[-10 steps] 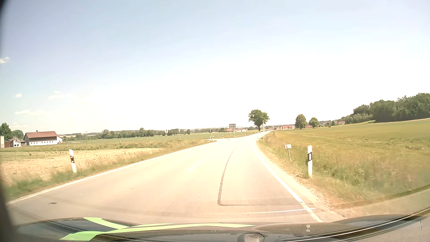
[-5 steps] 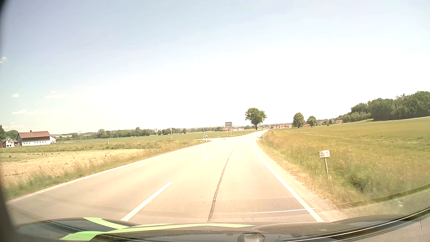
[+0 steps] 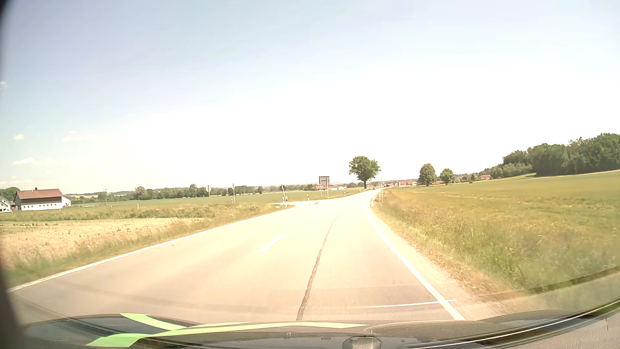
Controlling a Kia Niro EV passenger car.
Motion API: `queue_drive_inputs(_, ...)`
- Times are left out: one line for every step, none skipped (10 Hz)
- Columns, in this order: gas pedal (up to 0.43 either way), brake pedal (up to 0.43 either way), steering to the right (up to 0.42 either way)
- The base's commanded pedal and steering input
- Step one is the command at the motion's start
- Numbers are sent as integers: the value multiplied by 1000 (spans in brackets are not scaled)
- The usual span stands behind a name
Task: Follow the waypoints while adhering to traffic rules and regulations
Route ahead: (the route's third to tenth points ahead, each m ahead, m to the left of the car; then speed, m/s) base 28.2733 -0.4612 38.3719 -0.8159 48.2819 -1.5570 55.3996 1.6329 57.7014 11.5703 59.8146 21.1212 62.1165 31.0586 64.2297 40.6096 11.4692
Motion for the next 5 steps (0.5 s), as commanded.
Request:
queue_drive_inputs(0,177,11)
queue_drive_inputs(0,177,11)
queue_drive_inputs(0,177,11)
queue_drive_inputs(0,177,11)
queue_drive_inputs(0,171,11)
